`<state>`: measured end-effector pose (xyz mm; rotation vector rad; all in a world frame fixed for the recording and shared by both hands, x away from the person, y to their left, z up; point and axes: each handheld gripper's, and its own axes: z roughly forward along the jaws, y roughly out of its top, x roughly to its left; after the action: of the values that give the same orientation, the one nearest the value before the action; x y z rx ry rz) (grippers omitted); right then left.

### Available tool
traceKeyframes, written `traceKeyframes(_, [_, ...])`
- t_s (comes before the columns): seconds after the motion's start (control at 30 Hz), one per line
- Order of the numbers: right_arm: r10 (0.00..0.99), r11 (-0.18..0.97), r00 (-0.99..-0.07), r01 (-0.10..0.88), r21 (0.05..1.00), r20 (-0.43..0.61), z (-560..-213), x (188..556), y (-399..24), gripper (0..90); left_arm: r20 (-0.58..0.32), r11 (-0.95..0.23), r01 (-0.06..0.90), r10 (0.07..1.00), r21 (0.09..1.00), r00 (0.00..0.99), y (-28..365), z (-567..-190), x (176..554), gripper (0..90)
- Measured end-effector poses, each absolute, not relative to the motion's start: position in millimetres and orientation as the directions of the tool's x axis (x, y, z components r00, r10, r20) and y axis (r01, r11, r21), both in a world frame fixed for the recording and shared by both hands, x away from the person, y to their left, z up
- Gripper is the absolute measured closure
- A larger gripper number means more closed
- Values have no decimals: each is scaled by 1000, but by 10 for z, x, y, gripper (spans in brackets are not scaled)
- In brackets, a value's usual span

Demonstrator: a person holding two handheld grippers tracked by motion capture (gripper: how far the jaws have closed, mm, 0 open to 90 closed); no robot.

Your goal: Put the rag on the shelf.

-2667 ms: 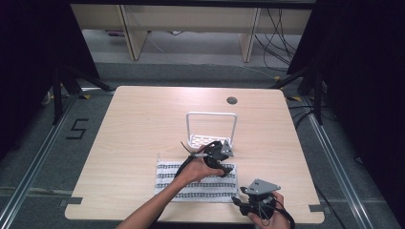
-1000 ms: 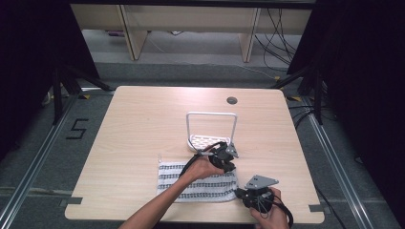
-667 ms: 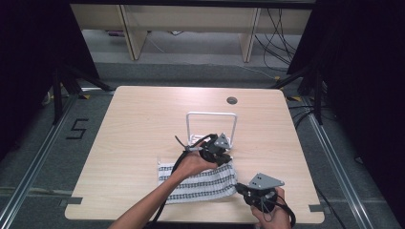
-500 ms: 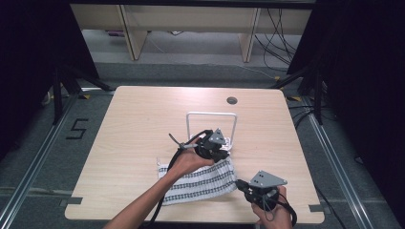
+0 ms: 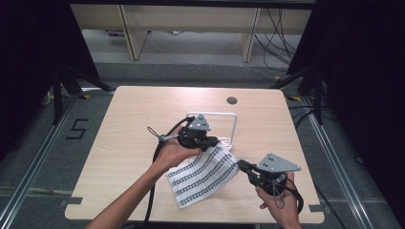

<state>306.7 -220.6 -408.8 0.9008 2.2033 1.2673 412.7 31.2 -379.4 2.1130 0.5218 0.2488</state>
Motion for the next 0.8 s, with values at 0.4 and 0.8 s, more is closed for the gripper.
traceKeyframes(0.4, [721,326,-687,220,919,-91,-3510,3295,-2152,875,-50,-393,280,503,876,863,571,-3403,4015,858])
traceKeyframes(0.8, [715,322,-688,166,932,-124,-3106,3504,-2095,876,-48,-338,270,542,902,839,692,-3046,4000,858])
